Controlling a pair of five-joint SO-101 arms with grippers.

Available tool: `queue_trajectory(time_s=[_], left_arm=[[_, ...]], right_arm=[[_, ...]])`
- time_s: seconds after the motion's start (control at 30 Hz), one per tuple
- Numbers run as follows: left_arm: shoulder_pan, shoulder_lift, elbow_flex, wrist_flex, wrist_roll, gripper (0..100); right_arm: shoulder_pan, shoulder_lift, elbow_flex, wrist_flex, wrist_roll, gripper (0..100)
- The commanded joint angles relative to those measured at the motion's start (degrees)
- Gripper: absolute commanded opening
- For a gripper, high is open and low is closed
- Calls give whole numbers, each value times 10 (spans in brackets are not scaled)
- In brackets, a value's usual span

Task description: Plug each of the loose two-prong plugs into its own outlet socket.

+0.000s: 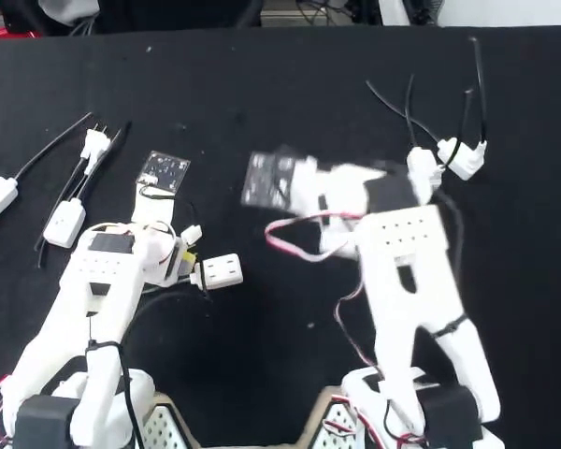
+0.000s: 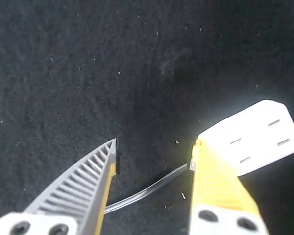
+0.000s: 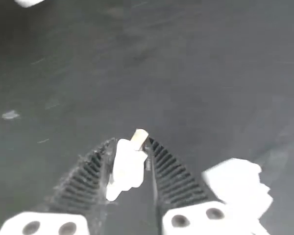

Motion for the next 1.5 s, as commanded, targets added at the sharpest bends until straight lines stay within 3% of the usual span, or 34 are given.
queue_trajectory(time_s=[0.0,0.13,0.37,0.47,0.67,0.83,1.07,1.47], left_arm=[[7,-4,-29,-5,7,242],[7,0,-28,-4,7,242],[8,-4,-20,-5,10,242],[8,-4,-22,-5,37,242],[8,-4,-22,-5,43,242],[8,-4,-20,-5,43,242],[8,-1,-23,-5,43,241],[8,-2,-22,-5,43,241]], right_arm=[[-13,-22,156,-127,4,11],[-11,-22,258,-279,-67,11],[-33,-22,266,-264,-202,12],[-40,-23,260,-223,-207,28],[-37,-22,235,-200,-207,207],[-23,-34,213,-178,-206,211],[-5,-52,90,-4,-228,211],[-2,-41,195,-126,-201,211]])
